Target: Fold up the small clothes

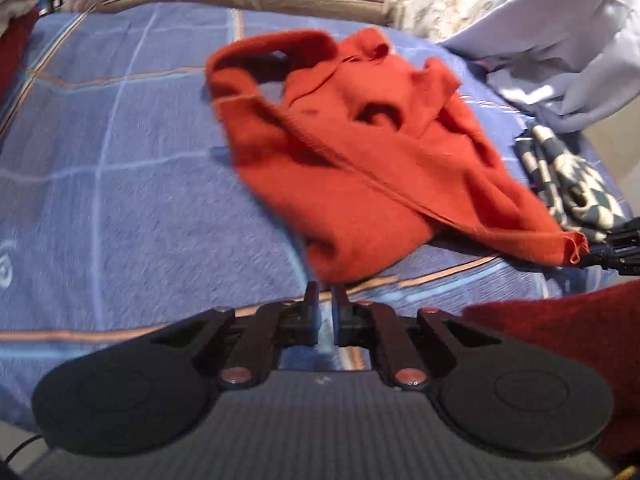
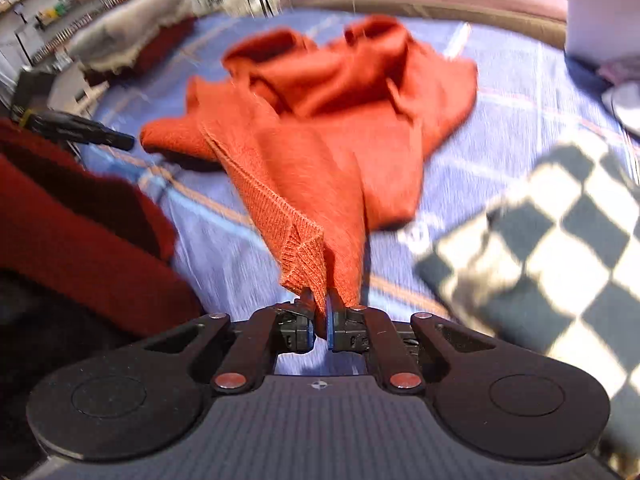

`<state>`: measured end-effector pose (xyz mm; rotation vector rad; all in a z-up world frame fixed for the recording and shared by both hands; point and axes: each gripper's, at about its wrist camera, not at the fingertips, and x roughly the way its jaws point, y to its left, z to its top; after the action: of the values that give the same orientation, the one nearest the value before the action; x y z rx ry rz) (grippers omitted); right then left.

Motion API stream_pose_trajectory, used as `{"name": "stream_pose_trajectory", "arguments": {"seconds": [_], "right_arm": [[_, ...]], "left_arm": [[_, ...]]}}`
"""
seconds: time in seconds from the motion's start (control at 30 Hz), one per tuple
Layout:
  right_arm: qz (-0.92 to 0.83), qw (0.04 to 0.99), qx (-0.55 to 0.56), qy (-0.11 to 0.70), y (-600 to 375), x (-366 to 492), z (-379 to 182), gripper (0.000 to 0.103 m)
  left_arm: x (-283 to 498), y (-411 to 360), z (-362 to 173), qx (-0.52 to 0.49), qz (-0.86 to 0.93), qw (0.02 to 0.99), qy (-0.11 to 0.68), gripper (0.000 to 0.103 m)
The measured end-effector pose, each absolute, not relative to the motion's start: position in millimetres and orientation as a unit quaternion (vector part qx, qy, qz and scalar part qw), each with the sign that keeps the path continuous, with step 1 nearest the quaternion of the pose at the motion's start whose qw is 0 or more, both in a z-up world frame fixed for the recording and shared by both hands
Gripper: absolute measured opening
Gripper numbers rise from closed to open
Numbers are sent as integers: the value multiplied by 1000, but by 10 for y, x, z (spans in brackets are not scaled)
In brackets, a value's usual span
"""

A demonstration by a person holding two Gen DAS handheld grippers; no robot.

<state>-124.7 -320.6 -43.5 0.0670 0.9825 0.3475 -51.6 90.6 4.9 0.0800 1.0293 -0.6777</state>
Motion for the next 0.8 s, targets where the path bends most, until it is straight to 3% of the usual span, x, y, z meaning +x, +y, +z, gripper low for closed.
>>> {"name": "stream_pose_trajectory", "arguments": {"seconds": [0.07, 0.1, 0.13, 0.17, 0.2, 0.23, 0.4, 0.47, 0.53, 0.6, 0.67, 0.7, 0.73, 0.8], "right_arm": [[142, 874, 45, 462, -3159, -1229, -461, 18], [130, 881, 54, 452, -3172, -1212, -429, 31], [120, 890, 65, 435, -3172, -1188, -380, 53], [117, 900, 82, 411, -3239, -1194, -300, 67], [127, 908, 92, 390, -3245, -1174, -237, 94], [137, 913, 91, 373, -3228, -1138, -169, 103], [166, 917, 43, 360, -2981, -883, -167, 103], [174, 915, 28, 362, -2858, -805, -253, 103], [180, 912, 9, 368, -2704, -719, -368, 103], [171, 911, -17, 375, -2562, -655, -502, 103], [151, 907, -37, 390, -2478, -601, -637, 103], [138, 904, -42, 402, -2448, -585, -683, 85], [141, 901, -35, 408, -2451, -572, -695, 19], [172, 898, 9, 406, -2498, -592, -624, 13]], "left_arm": [[-460, 995, 92, 19, -303, 829, 470, 14], [-428, 1014, 132, 6, -302, 836, 458, 33], [-386, 1016, 172, -5, -303, 845, 441, 60], [-352, 1002, 195, -9, -298, 854, 425, 70], [-300, 959, 199, -10, -287, 864, 414, 78], [-250, 909, 178, -8, -284, 865, 414, 78], [-123, 442, -96, -15, -323, 825, 462, 78], [-184, 280, -232, -3, -322, 821, 472, 72], [-259, 194, -275, 4, -316, 829, 461, 45], [-304, 163, -248, 14, -324, 831, 451, 31], [-313, 192, -173, 14, -334, 833, 442, 25], [-312, 219, -119, 17, -334, 836, 435, 23], [-306, 251, -55, 19, -335, 840, 427, 22], [-285, 341, 101, 22, -339, 847, 409, 21]]}}
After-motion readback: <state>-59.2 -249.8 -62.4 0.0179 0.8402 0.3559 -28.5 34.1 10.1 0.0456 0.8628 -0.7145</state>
